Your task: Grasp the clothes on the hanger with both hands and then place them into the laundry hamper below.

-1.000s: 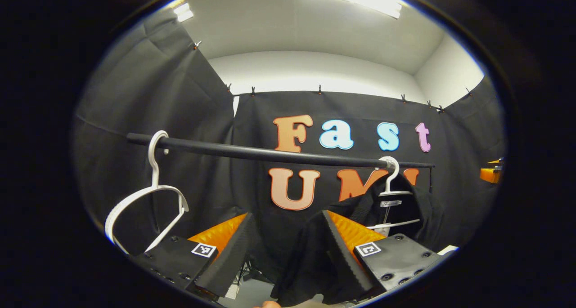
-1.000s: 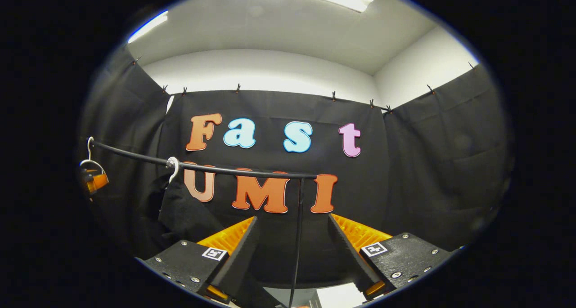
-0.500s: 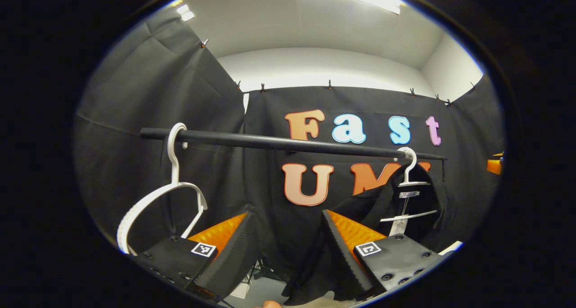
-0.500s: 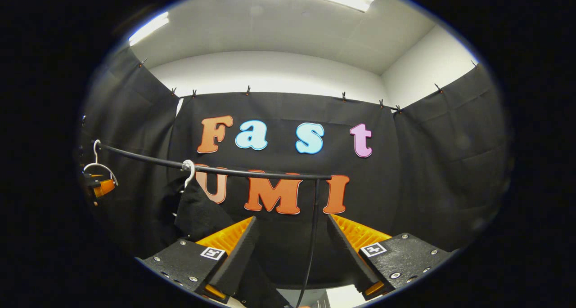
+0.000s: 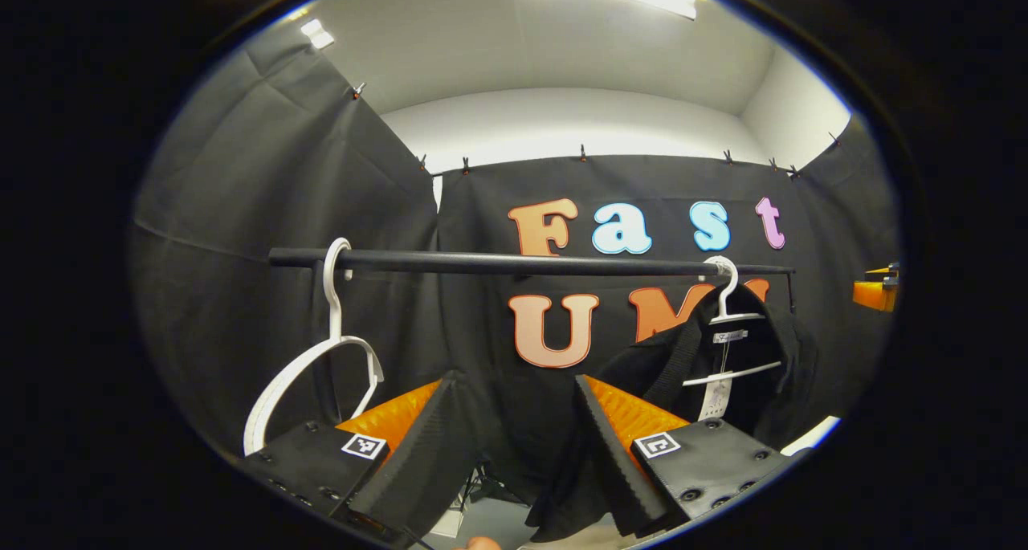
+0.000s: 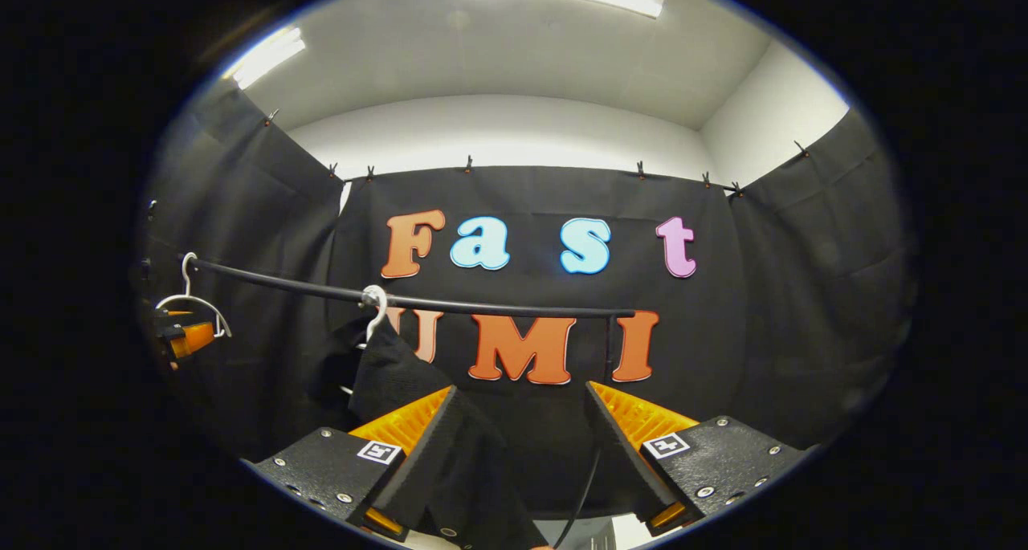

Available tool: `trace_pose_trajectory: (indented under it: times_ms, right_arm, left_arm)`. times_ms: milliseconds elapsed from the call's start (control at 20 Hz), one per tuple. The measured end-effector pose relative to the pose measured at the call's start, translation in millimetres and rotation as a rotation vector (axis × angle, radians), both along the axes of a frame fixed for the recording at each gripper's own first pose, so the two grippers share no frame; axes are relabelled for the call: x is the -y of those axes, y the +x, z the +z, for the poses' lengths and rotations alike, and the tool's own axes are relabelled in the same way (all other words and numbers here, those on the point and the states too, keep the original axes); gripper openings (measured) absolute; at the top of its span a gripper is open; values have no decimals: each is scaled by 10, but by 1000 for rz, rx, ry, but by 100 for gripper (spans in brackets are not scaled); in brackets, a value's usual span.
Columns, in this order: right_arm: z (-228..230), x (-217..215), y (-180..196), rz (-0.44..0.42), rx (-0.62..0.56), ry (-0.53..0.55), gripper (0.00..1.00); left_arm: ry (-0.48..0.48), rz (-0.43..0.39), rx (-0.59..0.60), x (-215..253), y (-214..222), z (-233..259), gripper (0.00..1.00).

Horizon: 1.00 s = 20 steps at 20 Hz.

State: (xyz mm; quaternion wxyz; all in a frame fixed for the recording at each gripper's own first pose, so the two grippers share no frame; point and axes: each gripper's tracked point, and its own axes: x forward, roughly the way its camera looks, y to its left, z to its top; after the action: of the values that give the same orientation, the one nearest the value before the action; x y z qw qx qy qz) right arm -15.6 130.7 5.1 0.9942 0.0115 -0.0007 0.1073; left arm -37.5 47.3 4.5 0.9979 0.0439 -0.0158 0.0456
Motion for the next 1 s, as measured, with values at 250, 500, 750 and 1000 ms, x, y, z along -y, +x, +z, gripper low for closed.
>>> trace_pose_trajectory:
  times_ms: [250, 500, 750, 1000]
  right_arm:
    - [-177, -450, -66, 58, -11, 20, 94]
    - [-697, -718, -18, 26, -44, -27, 94]
    - [-1149, -978, 55, -22, -38, -64, 94]
    - [-1410, -1291, 79, -33, 12, -83, 93]
  left_arm:
    - [6, -48, -19, 103, -37, -127, 100]
    - [-9, -78, -38, 142, -19, -276, 93]
    - [-11, -66, -38, 64, 9, -380, 96]
    - [-21, -59, -66, 32, 62, -581, 96]
